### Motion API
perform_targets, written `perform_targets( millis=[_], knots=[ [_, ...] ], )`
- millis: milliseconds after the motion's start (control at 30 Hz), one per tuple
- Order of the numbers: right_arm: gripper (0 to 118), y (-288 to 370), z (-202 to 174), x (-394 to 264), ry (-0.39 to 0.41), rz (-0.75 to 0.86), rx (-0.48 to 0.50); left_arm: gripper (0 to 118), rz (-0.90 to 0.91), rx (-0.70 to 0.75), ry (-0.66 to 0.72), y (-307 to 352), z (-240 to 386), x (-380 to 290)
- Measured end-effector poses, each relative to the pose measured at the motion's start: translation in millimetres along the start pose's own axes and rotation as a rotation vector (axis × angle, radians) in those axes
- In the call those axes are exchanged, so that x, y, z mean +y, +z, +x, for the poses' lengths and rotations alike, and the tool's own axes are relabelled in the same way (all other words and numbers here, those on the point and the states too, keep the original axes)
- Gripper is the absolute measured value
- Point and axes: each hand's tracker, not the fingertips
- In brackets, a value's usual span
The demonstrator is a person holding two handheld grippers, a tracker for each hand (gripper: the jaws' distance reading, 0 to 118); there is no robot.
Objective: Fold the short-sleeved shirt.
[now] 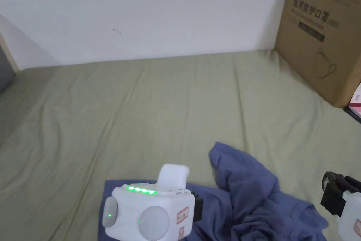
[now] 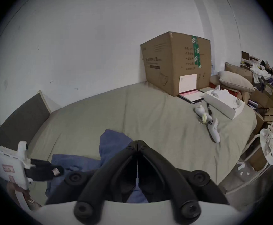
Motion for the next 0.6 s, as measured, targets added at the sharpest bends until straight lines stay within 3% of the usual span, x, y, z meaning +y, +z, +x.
perform_targets(
  millis=[133, 167, 233, 267, 500, 600],
  knots=[
    [1, -14, -7, -5, -0.002, -0.034, 0.019, 8, 0.010, 0.142, 0.098, 8, -61, 2],
    [1, -19, -9, -6, -0.003, -0.043, 0.024, 24, 0.003, 0.201, 0.113, 7, -79, 4],
    [1, -26, -13, -8, 0.003, -0.056, 0.027, 94, -0.025, 0.237, 0.146, -3, -112, 7],
    [1, -30, -15, -10, 0.013, -0.064, 0.027, 106, -0.019, 0.248, 0.169, -9, -130, 10],
    [1, -55, -24, -19, 0.048, -0.127, 0.028, 103, -0.127, 0.324, 0.286, -82, -205, 34],
    [1, -62, -24, -23, 0.066, -0.150, 0.019, 73, -0.184, 0.278, 0.279, -112, -207, 31]
  ],
)
